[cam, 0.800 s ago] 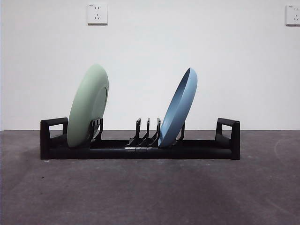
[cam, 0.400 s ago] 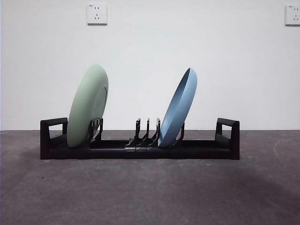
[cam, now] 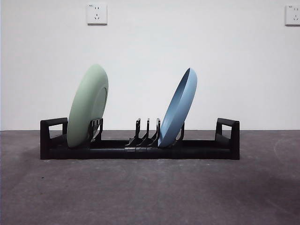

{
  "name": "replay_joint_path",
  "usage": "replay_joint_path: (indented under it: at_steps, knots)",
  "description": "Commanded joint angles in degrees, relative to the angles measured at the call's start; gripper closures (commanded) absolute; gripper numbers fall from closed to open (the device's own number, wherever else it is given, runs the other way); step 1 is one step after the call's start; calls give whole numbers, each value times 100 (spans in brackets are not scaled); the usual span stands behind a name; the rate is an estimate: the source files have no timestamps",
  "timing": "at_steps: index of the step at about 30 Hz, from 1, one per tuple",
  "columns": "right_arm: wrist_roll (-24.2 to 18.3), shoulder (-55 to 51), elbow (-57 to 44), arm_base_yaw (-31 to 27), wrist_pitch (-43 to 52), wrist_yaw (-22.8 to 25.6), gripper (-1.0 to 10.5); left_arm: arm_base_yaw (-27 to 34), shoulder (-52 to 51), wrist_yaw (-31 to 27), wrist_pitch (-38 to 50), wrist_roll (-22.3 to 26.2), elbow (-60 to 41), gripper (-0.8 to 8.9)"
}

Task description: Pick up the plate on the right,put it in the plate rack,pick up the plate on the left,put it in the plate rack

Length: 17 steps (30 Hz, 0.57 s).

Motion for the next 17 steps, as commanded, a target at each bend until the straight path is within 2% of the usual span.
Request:
replay_joint_path:
  at_steps: [1,5,17]
  knots:
    - [162,-22,-87,11,15,-17,945,20,-13,0,44,-55,-92,817]
    - [439,2,-85,11,17,-9,945,20,-13,-2,44,-55,-92,817]
    - [433,11,-85,9,20,28,945,20,-13,-2,44,-55,-92,817]
